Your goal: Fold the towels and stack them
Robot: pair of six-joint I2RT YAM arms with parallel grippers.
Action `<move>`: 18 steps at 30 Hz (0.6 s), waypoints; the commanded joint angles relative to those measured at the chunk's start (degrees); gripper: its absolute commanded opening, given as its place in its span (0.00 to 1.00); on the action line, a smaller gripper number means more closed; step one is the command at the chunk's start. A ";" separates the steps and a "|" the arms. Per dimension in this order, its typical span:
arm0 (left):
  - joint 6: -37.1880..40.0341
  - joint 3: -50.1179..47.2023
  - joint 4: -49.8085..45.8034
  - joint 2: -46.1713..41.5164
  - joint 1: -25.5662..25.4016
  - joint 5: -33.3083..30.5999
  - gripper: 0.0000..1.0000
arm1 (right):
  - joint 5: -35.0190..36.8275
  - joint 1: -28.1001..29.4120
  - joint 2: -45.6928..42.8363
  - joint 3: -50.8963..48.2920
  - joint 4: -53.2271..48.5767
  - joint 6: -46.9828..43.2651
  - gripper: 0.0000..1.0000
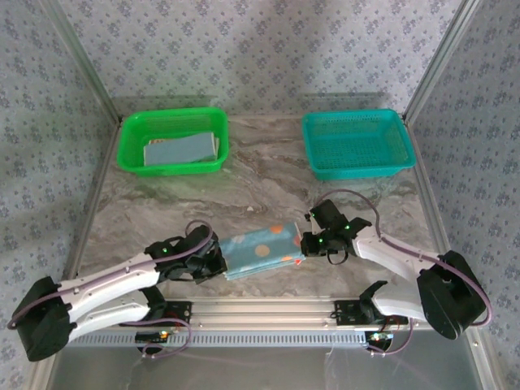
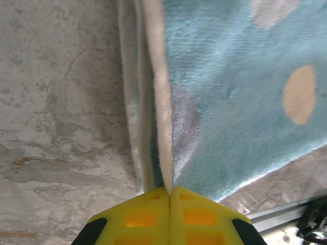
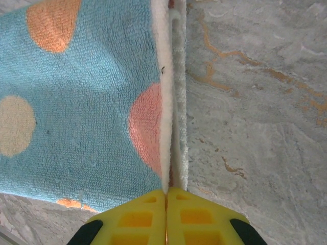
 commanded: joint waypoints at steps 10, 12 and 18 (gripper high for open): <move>0.24 0.41 -1.99 6.30 -0.86 1.38 0.35 | 1.44 -0.30 2.80 1.38 -1.65 -1.43 0.20; 1.12 1.12 -3.48 4.73 0.16 1.13 0.42 | 1.60 -0.24 2.04 1.81 -2.17 -1.60 0.23; 3.91 2.78 -5.00 1.60 4.54 0.72 0.51 | 2.09 -0.26 1.17 3.31 -2.14 -2.06 0.31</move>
